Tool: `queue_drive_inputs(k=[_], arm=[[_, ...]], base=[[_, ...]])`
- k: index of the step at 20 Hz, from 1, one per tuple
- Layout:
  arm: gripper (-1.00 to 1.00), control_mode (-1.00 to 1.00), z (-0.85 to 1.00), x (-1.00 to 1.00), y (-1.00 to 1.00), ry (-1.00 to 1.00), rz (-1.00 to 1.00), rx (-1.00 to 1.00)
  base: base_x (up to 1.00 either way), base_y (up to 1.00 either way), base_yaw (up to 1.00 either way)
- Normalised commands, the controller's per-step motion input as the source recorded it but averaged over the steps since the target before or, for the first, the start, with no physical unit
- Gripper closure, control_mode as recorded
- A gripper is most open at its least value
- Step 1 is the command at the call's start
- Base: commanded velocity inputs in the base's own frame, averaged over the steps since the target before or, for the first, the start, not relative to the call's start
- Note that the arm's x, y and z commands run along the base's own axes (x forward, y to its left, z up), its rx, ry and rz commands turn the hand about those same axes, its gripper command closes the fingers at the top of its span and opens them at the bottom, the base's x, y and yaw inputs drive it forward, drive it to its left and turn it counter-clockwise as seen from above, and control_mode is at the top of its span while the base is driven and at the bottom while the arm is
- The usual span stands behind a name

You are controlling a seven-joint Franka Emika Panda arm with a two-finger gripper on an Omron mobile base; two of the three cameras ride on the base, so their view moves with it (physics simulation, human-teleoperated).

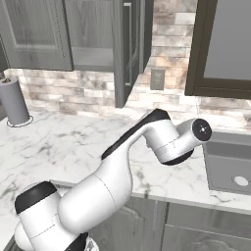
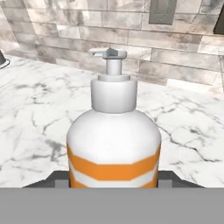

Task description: Open the cabinet. Pick the soap dispenser and place it next to the sink. Then close the cabinet.

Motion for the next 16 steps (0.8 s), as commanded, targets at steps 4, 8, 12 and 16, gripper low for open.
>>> queue_drive_inputs(k=[4, 8, 12, 16], arm=[[1.0, -1.0, 0.0, 0.0, 0.0, 0.0, 0.17, 0.01], [1.0, -1.0, 0.0, 0.0, 0.0, 0.0, 0.02, 0.1], [1.0, -1.0, 0.0, 0.0, 0.0, 0.0, 0.0, 0.18], [1.0, -1.0, 0.0, 0.0, 0.0, 0.02, 0.0, 0.22]], base=[[0.0, 0.0, 0.0], [0.0, 0.0, 0.0], [0.0, 0.0, 0.0], [0.0, 0.0, 0.0]])
